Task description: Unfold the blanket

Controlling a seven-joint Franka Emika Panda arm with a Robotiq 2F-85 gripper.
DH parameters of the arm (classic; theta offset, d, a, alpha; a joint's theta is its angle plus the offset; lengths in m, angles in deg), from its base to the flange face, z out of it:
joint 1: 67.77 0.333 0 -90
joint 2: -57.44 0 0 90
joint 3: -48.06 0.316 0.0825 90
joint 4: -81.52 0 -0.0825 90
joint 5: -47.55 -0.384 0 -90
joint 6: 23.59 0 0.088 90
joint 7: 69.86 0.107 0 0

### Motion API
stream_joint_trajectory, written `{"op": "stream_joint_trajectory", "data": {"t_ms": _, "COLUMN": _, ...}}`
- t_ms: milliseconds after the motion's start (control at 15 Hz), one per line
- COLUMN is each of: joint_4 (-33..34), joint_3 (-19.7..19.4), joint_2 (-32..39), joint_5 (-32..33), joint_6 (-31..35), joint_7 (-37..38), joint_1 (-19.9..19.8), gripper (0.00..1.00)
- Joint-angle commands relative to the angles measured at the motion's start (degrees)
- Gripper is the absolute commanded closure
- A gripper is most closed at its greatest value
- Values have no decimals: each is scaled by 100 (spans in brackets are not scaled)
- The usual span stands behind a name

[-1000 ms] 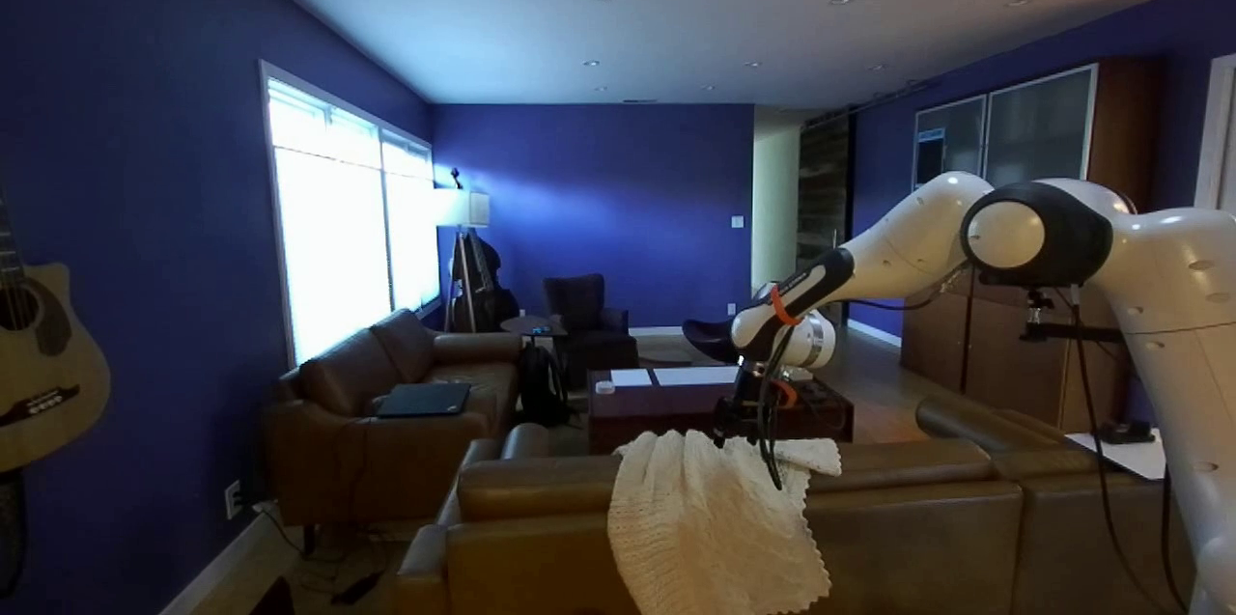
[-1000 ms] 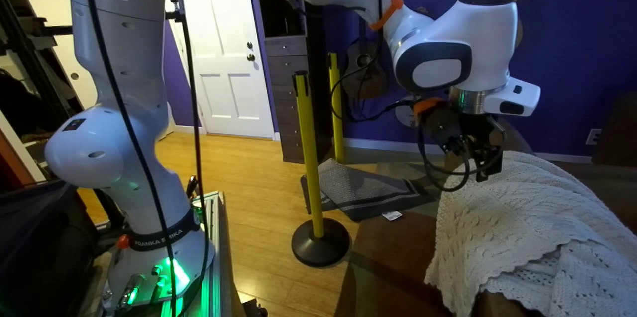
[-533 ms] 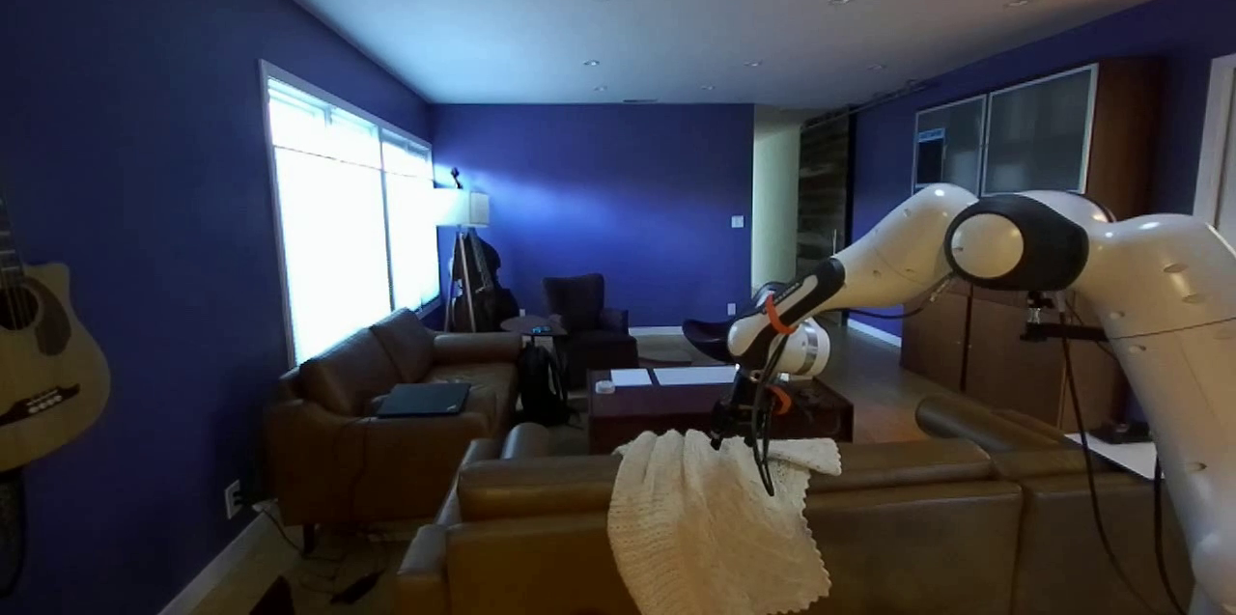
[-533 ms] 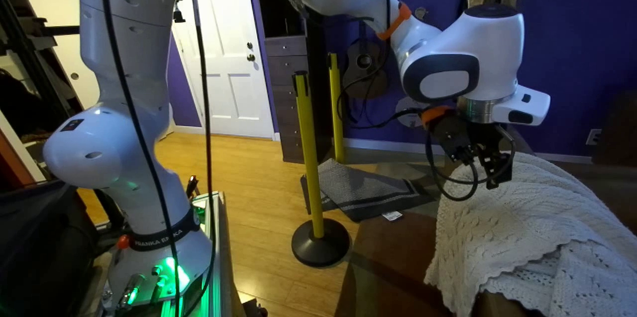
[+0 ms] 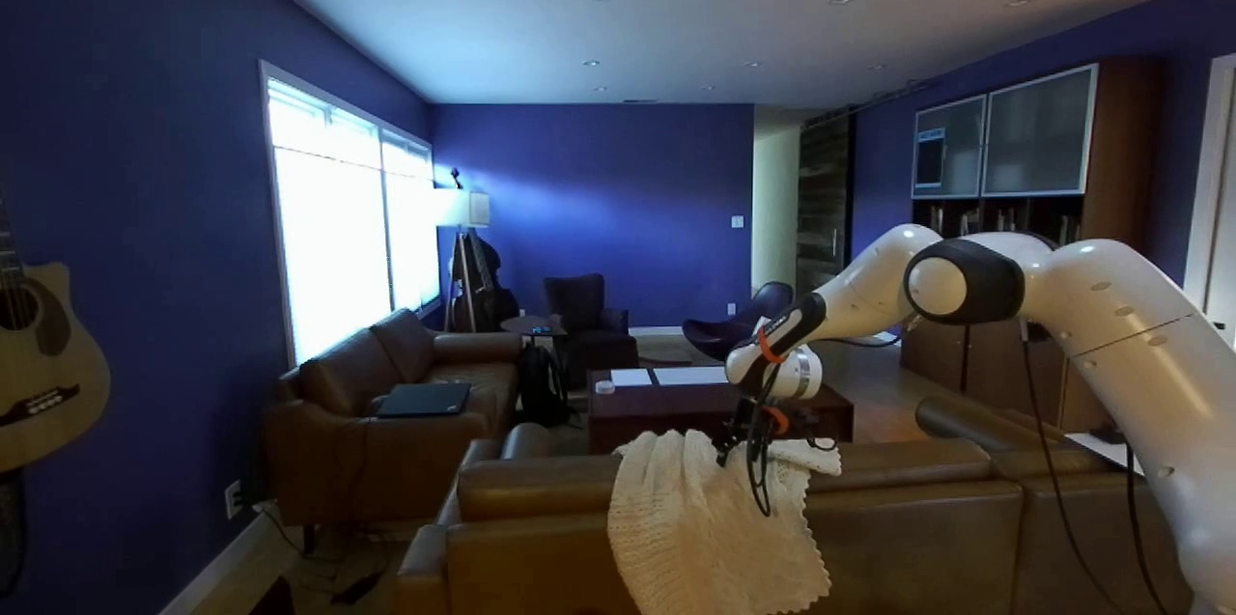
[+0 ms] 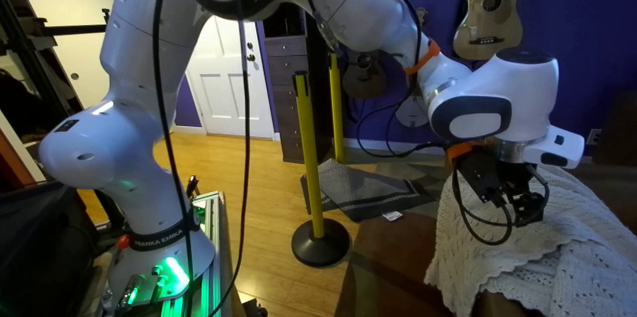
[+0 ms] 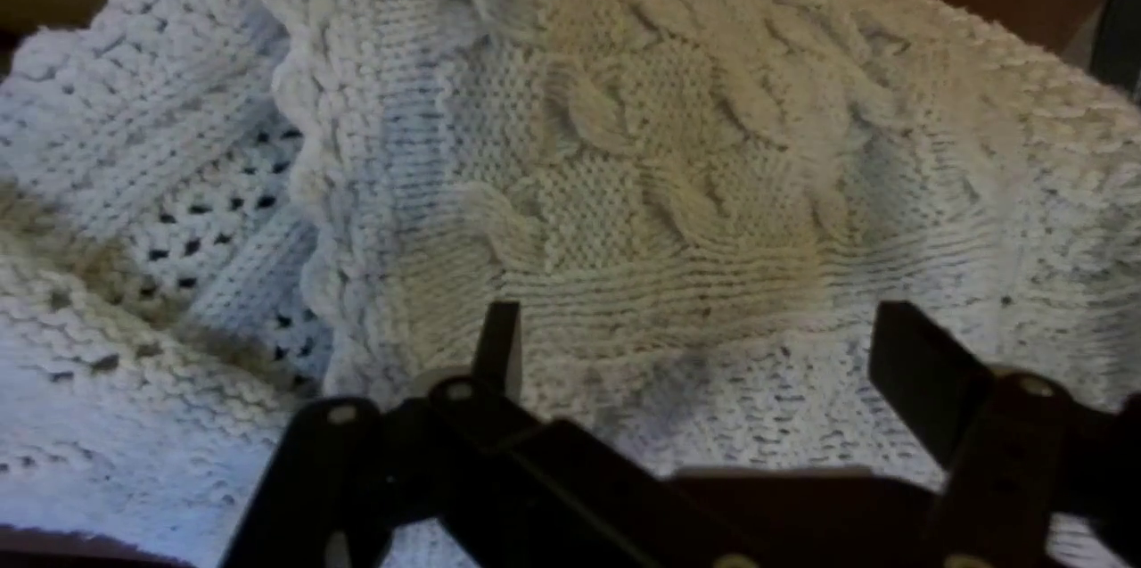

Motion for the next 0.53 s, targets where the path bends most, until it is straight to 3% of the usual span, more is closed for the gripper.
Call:
{"op": "stream_joint_trajectory", "data": {"t_ms": 0, "joint_4": 495, "joint_3": -47, "joint_2": 382, "joint_5": 380, "joint_6": -181, "joint_7": 203, "joint_1": -128, "gripper": 0}}
{"op": "stream_joint_trajectory", "data": {"t_ms": 467, "joint_4": 898, "joint_3": -107, "joint_2": 720, "joint_5": 662, "joint_6": -354, "joint_7": 312, "joint_1": -221, "gripper": 0}}
